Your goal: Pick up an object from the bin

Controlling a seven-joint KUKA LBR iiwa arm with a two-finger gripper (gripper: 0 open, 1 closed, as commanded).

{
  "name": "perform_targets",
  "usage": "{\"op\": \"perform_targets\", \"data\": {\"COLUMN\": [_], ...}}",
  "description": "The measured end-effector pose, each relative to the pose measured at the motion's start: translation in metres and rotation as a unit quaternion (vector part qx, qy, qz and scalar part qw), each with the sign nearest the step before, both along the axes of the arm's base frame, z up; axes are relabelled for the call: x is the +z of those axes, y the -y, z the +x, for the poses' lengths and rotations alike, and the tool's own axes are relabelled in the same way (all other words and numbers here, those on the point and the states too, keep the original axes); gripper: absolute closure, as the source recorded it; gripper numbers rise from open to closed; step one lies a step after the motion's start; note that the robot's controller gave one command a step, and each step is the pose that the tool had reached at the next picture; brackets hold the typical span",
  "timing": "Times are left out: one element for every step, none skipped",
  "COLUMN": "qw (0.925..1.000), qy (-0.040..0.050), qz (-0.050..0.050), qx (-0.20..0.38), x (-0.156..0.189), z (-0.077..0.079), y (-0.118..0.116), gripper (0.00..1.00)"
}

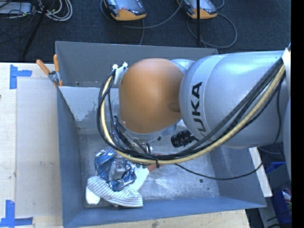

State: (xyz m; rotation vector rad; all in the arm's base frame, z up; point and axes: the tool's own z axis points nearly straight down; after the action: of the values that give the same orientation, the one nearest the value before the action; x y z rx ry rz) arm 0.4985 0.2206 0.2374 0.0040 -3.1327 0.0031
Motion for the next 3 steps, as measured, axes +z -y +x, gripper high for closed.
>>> {"op": "perform_targets", "data": {"qw": [1.0, 0.9996, 0.9993], "qy": [0.0033, 0.0074, 0.0059], "qz": [0.001, 0.002, 0.002], "qx": [-0.002, 0.028, 0.037], "x": [0.003, -0.037, -0.097], "z": [0.002, 0.022, 0.035], "y": [0.001, 0.001, 0.004], "gripper": [0.0, 0.0, 0.0]}}
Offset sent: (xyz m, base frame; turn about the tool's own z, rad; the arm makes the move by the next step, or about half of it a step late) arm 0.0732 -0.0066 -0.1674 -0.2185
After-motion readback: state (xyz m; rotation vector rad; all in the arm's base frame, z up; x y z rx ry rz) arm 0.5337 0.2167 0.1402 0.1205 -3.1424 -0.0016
